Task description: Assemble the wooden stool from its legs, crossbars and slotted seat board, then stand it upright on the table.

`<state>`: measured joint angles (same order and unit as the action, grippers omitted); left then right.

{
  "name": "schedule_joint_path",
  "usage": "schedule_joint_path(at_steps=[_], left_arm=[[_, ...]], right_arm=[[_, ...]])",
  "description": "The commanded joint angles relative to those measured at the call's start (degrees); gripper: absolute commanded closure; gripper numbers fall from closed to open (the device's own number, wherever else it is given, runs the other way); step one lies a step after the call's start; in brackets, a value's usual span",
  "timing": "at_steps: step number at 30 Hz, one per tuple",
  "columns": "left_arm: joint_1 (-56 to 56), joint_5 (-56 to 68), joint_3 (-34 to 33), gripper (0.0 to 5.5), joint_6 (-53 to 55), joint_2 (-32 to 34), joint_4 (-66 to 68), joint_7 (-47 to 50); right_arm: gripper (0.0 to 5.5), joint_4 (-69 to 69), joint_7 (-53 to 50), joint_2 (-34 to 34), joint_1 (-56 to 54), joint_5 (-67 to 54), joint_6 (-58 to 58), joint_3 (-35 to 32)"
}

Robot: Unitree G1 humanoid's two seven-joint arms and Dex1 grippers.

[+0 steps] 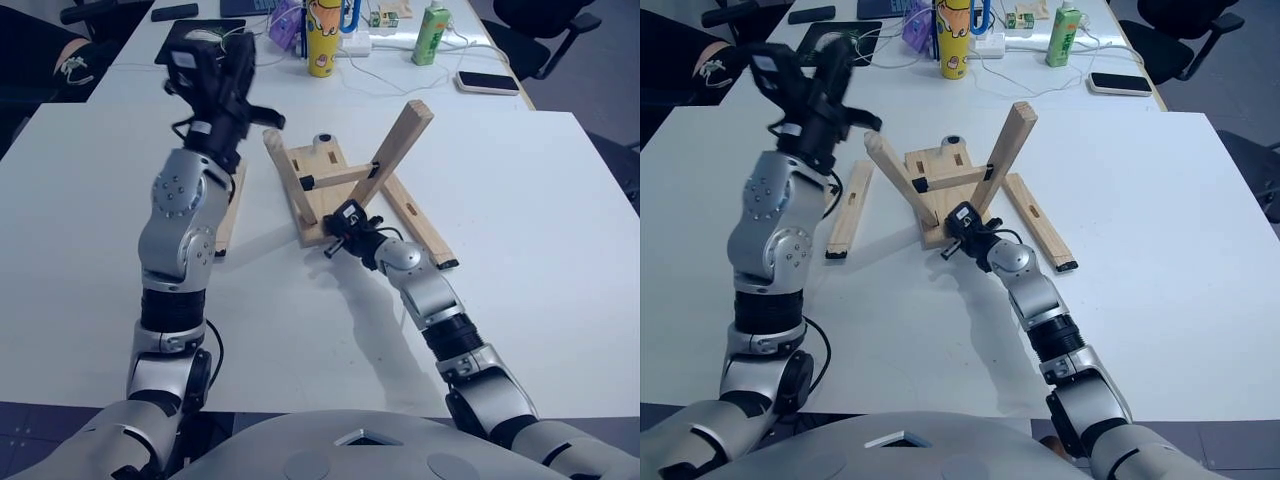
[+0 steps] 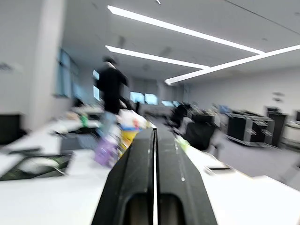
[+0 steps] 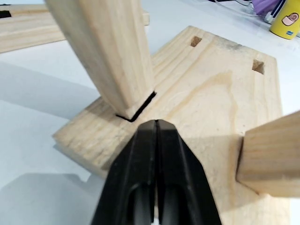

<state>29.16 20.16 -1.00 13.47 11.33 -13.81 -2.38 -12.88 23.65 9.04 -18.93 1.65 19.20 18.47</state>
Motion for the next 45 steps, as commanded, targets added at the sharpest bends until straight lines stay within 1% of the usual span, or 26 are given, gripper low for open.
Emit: schedule_joint_path(at_steps=[1,6,8,12,19,23,25,27,30,34,37,38,40,43,45], left_arm=[[-4.7,-5.3,-3.5,5.48,-1.3,-0.1,-8.0,4.7],[-20.8,-5.7,-3.4,5.48,3.6,-0.9,-10.5,4.3],[-24.2,-5.8,-2.7,5.48,5.0,-0.9,-9.8,3.2],[-25.8,-6.1,-0.8,5.48,8.1,-1.9,-5.4,1.7],[-26.1,-6.5,0.4,5.48,9.3,-3.0,-2.0,-0.1],[-25.8,-6.6,1.1,5.48,9.8,-3.6,-2.3,-0.8],[-26.2,-6.9,1.5,5.48,9.5,-4.3,-2.8,-0.6],[-26.8,-7.5,2.2,5.48,8.8,-5.1,-3.4,-0.5],[-28.9,-8.8,2.1,5.48,8.3,-5.9,-5.5,1.0],[-32.7,-11.1,-0.2,5.48,6.1,-7.3,-8.5,4.4],[-33.9,-13.1,-2.3,5.48,3.0,-8.3,-10.2,7.3],[-34.3,-13.6,-2.8,5.48,2.3,-8.4,-11.3,7.8],[-34.6,-13.4,-3.5,5.48,0.8,-8.8,-13.2,7.9],[-33.5,-13.7,-4.9,5.48,-1.3,-8.8,-13.8,8.0],[-31.3,-15.0,-4.5,5.48,-1.9,-8.1,-14.7,7.9]], right_arm=[[5.50,-2.6,0.9,0.2,4.1,1.2,5.8,1.9],[5.50,6.5,0.4,-0.8,2.8,-0.3,12.5,0.7],[5.50,8.1,0.6,-1.2,2.0,-0.5,14.3,0.8],[5.50,5.5,-0.8,-3.3,-0.7,0.2,13.0,0.9],[5.50,-2.4,-1.6,-8.4,-4.2,1.5,8.1,3.5],[5.50,-4.2,-3.9,-11.6,-5.5,2.0,7.2,3.3],[5.50,-4.8,-5.9,-12.6,-5.4,2.0,6.1,1.7],[5.50,-1.9,-6.9,-11.6,-3.7,1.9,4.4,0.0],[5.50,8.7,-2.4,-8.8,1.2,-1.6,3.6,-1.2],[5.50,22.6,1.9,-6.0,7.9,-6.0,7.3,-0.4],[5.50,29.6,3.3,-1.4,12.1,-5.5,6.9,-0.5],[5.50,31.0,3.7,-0.1,12.8,-5.5,5.9,-1.0],[5.50,32.8,1.6,0.1,14.2,-6.5,2.4,-5.9],[5.50,36.0,-5.6,-1.3,15.2,-5.8,-5.2,-14.2],[5.50,37.4,-11.1,-1.3,14.4,-2.4,-7.1,-17.2]])
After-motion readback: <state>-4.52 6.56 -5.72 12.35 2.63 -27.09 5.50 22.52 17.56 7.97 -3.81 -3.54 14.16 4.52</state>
